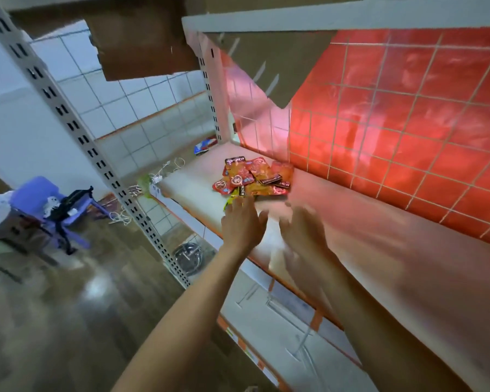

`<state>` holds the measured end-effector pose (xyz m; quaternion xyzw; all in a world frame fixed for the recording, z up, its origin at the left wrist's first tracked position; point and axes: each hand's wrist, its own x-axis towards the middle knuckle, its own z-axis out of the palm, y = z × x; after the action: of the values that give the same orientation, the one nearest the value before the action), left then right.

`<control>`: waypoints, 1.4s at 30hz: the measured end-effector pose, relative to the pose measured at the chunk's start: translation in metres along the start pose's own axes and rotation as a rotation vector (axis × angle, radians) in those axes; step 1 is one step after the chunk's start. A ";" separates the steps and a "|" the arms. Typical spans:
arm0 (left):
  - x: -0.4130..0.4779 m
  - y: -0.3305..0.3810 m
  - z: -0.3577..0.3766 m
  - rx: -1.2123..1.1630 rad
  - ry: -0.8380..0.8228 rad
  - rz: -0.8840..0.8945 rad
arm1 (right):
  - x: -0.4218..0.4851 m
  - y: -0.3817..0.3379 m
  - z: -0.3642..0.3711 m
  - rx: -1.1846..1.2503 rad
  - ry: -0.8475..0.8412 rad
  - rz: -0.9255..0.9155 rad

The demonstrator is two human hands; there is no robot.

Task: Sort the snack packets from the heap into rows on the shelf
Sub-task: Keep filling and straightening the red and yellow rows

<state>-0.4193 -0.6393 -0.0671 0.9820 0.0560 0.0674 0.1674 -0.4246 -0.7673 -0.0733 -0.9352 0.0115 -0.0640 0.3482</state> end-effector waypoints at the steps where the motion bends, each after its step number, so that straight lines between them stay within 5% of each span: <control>1: 0.012 -0.005 -0.001 -0.023 -0.004 -0.006 | 0.010 -0.005 0.004 0.008 0.010 0.013; 12: 0.138 -0.051 -0.002 -0.087 0.046 -0.020 | 0.131 -0.050 0.048 -0.090 0.085 0.152; 23: 0.162 -0.058 0.015 -0.122 -0.006 -0.016 | 0.143 -0.043 0.070 -0.208 0.138 0.235; 32: 0.145 -0.029 0.005 -0.644 0.157 0.269 | 0.105 -0.021 0.046 0.469 0.427 0.431; 42: 0.097 0.048 0.019 -1.041 -0.216 0.269 | 0.000 0.038 -0.033 0.805 0.836 0.591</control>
<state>-0.3164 -0.6779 -0.0580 0.7694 -0.1284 0.0056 0.6257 -0.4282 -0.8179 -0.0733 -0.5852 0.3780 -0.3232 0.6405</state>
